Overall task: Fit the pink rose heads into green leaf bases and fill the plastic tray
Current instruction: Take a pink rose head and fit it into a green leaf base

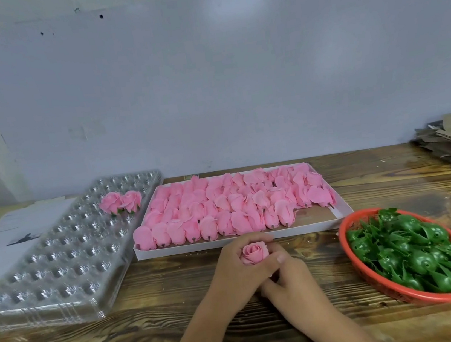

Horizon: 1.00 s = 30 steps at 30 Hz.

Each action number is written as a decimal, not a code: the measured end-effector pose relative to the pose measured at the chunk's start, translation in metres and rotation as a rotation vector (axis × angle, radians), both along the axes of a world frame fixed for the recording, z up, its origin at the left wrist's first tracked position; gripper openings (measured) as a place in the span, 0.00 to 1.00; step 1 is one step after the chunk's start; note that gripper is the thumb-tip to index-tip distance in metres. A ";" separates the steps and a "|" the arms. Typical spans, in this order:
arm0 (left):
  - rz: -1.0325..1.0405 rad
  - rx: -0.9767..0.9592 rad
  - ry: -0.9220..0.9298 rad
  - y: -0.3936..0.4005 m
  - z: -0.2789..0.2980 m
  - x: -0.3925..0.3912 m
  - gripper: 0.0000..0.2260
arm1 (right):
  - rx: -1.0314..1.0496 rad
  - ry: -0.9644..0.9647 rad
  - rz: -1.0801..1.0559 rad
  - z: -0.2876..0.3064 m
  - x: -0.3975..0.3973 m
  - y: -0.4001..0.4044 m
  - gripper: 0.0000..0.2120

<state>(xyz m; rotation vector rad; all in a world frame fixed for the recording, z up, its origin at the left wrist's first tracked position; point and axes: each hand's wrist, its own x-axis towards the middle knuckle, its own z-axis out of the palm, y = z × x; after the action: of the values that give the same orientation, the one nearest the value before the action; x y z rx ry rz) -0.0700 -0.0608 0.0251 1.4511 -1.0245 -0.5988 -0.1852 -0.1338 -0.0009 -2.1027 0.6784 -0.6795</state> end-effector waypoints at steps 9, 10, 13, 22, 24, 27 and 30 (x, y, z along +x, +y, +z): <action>-0.033 -0.037 -0.029 0.000 -0.002 -0.003 0.22 | 0.127 -0.086 -0.122 0.004 -0.002 -0.003 0.15; -0.032 -0.045 -0.020 0.000 -0.002 -0.003 0.22 | 0.149 -0.109 -0.114 0.005 -0.002 -0.002 0.14; 0.005 -0.058 0.006 0.000 -0.001 0.001 0.25 | 0.162 -0.165 -0.086 0.006 -0.002 -0.002 0.14; 0.000 -0.062 0.088 0.002 0.001 0.009 0.27 | 0.446 -0.244 0.175 0.020 -0.003 -0.005 0.17; -0.032 -0.054 0.119 0.004 0.003 0.010 0.27 | 0.523 -0.282 0.217 0.026 -0.006 -0.005 0.16; -0.068 -0.060 0.159 0.006 0.005 0.009 0.26 | 0.580 -0.324 0.210 0.029 -0.008 -0.007 0.15; -0.089 -0.060 0.175 0.008 0.007 0.007 0.25 | 0.588 -0.321 0.202 0.029 -0.009 -0.007 0.13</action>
<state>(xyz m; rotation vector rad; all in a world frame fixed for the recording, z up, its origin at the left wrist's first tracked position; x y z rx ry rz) -0.0626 -0.0533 0.0320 1.2815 -0.9646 -0.7401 -0.1944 -0.1408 0.0284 -1.4553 0.4113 -0.5963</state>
